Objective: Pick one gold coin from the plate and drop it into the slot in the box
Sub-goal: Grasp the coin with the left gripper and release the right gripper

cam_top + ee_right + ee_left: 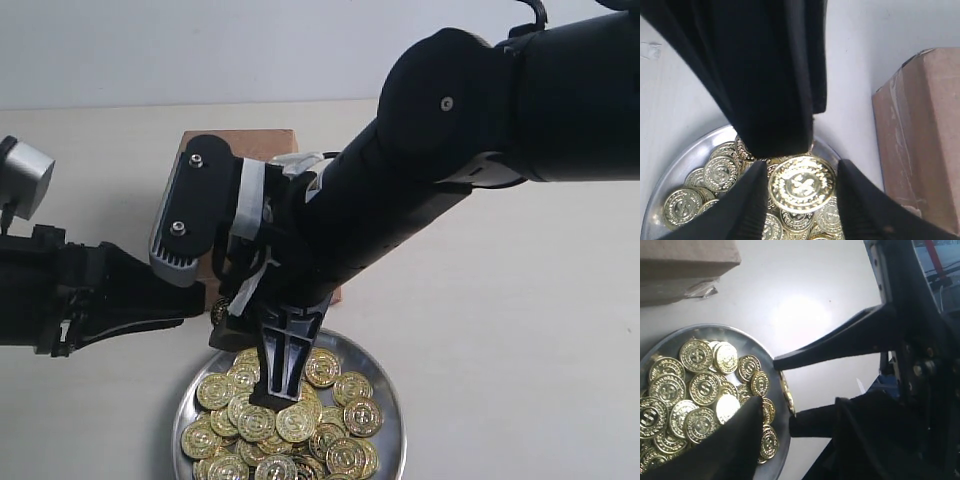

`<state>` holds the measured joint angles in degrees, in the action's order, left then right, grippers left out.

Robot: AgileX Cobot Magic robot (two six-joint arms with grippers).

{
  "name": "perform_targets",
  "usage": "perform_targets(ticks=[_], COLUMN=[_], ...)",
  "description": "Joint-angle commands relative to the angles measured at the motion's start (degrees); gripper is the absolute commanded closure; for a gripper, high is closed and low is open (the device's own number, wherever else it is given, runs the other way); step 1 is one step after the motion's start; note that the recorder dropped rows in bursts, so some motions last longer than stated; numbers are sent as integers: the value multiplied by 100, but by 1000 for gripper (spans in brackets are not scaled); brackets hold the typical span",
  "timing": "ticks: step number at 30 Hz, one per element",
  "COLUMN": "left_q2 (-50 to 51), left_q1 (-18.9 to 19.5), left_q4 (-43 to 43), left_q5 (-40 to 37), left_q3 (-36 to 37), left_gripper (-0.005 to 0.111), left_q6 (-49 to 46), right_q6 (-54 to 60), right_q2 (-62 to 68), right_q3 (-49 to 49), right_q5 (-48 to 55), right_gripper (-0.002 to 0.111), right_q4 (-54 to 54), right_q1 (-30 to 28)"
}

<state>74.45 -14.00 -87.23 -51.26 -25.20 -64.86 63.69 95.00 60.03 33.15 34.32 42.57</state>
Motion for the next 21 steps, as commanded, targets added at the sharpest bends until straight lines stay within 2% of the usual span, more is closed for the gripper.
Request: perform_targets(ticks=[1, 10, 21], left_q2=[191, 738, 814], left_q1=[-79, -79, -79], left_q4=[-20, -121, -378], left_q5=[105, -79, -155], left_q3=[-46, -151, -164], left_gripper=[62, 62, 62], left_q6=[61, 38, -106], right_q6=[5, 5, 22], right_q2=[20, 20, 20], right_q3=[41, 41, 41], right_q5=[-122, -154, -164], right_gripper=[81, 81, 81], right_q4=[18, 28, 28], right_q1=[6, 6, 6])
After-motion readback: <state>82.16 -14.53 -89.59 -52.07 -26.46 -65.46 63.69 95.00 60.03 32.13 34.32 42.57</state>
